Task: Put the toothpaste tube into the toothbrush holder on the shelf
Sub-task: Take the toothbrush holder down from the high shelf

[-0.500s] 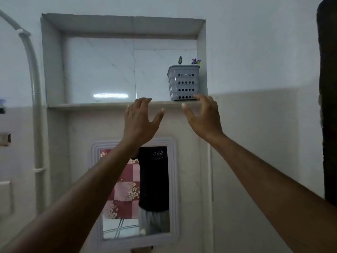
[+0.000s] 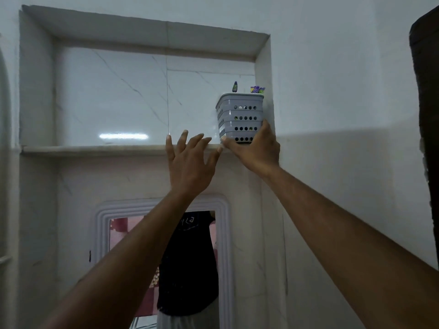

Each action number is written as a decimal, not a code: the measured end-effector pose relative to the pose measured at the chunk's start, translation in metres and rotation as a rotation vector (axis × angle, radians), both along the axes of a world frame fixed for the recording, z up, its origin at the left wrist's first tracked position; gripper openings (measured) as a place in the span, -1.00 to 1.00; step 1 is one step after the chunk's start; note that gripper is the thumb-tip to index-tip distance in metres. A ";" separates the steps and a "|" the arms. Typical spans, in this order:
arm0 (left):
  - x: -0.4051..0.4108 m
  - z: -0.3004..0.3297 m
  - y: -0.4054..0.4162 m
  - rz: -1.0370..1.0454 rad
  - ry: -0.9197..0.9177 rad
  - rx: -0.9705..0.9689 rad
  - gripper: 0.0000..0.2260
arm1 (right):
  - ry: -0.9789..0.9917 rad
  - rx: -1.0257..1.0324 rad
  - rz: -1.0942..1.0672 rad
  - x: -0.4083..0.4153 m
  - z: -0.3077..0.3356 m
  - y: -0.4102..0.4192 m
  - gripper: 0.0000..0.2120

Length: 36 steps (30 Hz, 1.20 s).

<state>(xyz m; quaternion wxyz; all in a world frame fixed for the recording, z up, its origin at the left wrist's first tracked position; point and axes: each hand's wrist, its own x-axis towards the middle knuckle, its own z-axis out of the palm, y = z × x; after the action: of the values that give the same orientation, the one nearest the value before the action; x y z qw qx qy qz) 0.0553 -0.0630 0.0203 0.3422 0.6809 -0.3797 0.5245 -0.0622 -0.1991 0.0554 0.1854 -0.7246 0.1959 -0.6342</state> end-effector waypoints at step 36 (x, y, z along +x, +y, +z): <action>-0.114 -0.357 0.158 -0.267 0.833 0.246 -0.55 | 0.174 0.490 0.280 -0.149 -0.391 0.105 0.15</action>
<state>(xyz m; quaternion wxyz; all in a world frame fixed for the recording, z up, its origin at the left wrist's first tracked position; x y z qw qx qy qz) -0.0586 0.0946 -0.3365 0.4472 0.8144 -0.3537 0.1080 -0.2114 -0.0944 -0.3358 0.4232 -0.7297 0.2566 -0.4717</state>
